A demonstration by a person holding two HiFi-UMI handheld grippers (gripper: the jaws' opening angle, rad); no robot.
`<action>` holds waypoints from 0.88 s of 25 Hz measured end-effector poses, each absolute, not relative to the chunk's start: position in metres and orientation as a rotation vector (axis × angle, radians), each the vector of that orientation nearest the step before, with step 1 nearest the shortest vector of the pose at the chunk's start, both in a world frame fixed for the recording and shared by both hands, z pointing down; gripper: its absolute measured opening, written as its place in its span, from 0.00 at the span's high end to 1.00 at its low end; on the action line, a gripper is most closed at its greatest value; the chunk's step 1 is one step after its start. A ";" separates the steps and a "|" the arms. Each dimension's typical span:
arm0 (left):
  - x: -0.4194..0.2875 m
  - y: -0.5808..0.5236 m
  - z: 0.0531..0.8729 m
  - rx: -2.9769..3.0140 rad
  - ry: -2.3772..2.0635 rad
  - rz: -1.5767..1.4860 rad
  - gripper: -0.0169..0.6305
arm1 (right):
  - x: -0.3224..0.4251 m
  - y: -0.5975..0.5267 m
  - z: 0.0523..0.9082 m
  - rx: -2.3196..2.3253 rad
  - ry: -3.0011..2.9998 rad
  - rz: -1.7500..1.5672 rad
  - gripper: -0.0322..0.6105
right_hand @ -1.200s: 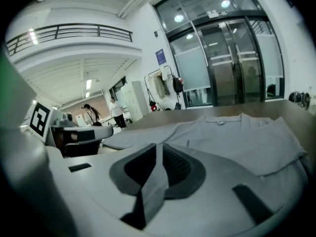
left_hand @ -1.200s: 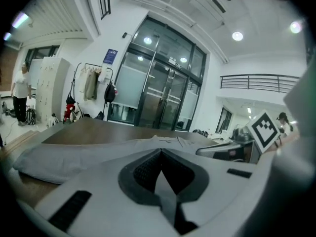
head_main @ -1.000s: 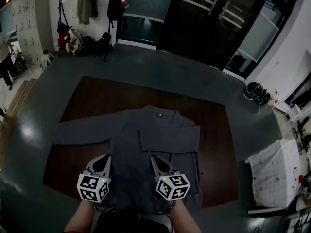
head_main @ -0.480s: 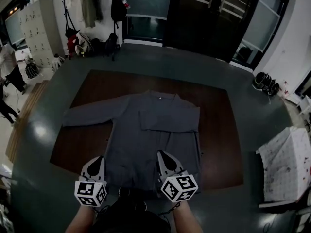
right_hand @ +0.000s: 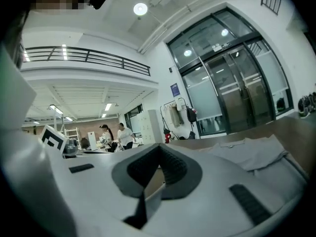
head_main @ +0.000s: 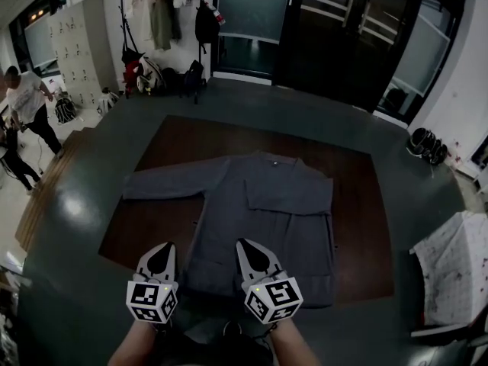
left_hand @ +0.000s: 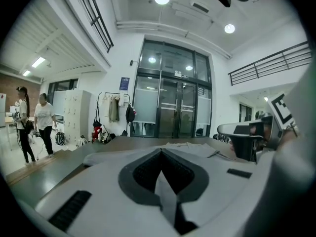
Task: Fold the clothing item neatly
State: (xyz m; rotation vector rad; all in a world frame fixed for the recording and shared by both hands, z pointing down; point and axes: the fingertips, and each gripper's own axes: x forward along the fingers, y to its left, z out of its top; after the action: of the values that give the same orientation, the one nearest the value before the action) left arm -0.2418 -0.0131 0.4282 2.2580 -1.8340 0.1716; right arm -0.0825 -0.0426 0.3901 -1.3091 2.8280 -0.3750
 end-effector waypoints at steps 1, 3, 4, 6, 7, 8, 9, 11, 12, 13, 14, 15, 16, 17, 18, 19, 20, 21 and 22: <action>-0.253 -0.013 0.430 2.256 -1.831 0.161 0.96 | -0.098 -0.042 0.391 -1.301 2.837 -0.368 0.97; -0.279 -0.012 0.434 2.258 -1.816 0.149 0.96 | -0.131 -0.042 0.393 -1.299 2.853 -0.360 0.97; -0.294 -0.011 0.434 2.265 -1.807 0.151 0.96 | -0.149 -0.041 0.394 -1.303 2.857 -0.359 0.96; -0.328 -0.009 0.432 2.283 -1.802 0.166 0.96 | -0.191 -0.038 0.392 -1.310 2.859 -0.359 0.97; -0.347 -0.008 0.430 2.290 -1.806 0.169 0.96 | -0.214 -0.036 0.390 -1.308 2.863 -0.356 0.96; -0.366 -0.008 0.429 2.292 -1.809 0.163 0.96 | -0.236 -0.034 0.389 -1.303 2.873 -0.349 0.97; -0.384 -0.008 0.429 2.289 -1.810 0.150 0.96 | -0.257 -0.033 0.388 -1.301 2.885 -0.339 0.96; -0.418 -0.009 0.431 2.282 -1.800 0.124 0.96 | -0.294 -0.033 0.387 -1.314 2.894 -0.315 0.97; -0.433 -0.009 0.432 2.284 -1.794 0.118 0.96 | -0.310 -0.034 0.387 -1.326 2.888 -0.310 0.97; -0.449 -0.009 0.434 2.288 -1.789 0.118 0.96 | -0.325 -0.033 0.387 -1.337 2.879 -0.310 0.97; -0.464 -0.009 0.434 2.292 -1.786 0.119 0.96 | -0.339 -0.033 0.388 -1.346 2.872 -0.312 0.97; -0.479 -0.008 0.434 2.293 -1.783 0.120 0.96 | -0.353 -0.031 0.389 -1.352 2.871 -0.313 0.97; -0.493 -0.007 0.434 2.292 -1.780 0.120 0.96 | -0.367 -0.030 0.391 -1.358 2.875 -0.313 0.96; -0.506 -0.006 0.434 2.288 -1.778 0.121 0.96 | -0.379 -0.029 0.393 -1.364 2.882 -0.315 0.96; -0.517 -0.005 0.436 2.284 -1.775 0.125 0.96 | -0.390 -0.028 0.397 -1.369 2.888 -0.320 0.96; -0.526 -0.005 0.438 2.282 -1.769 0.133 0.96 | -0.398 -0.027 0.401 -1.374 2.892 -0.331 0.96; -0.533 -0.005 0.442 2.281 -1.762 0.142 0.96 | -0.405 -0.026 0.406 -1.378 2.893 -0.348 0.97; -0.538 -0.005 0.445 2.280 -1.753 0.151 0.96 | -0.411 -0.026 0.411 -1.379 2.894 -0.369 0.97; -0.542 -0.006 0.447 2.278 -1.744 0.156 0.96 | -0.416 -0.026 0.414 -1.377 2.896 -0.388 0.96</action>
State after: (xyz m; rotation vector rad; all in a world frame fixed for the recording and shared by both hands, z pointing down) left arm -0.5420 -0.0063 0.4474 2.2777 -1.7443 0.1557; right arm -0.4163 -0.0261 0.4140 -1.3774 2.8962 -0.3885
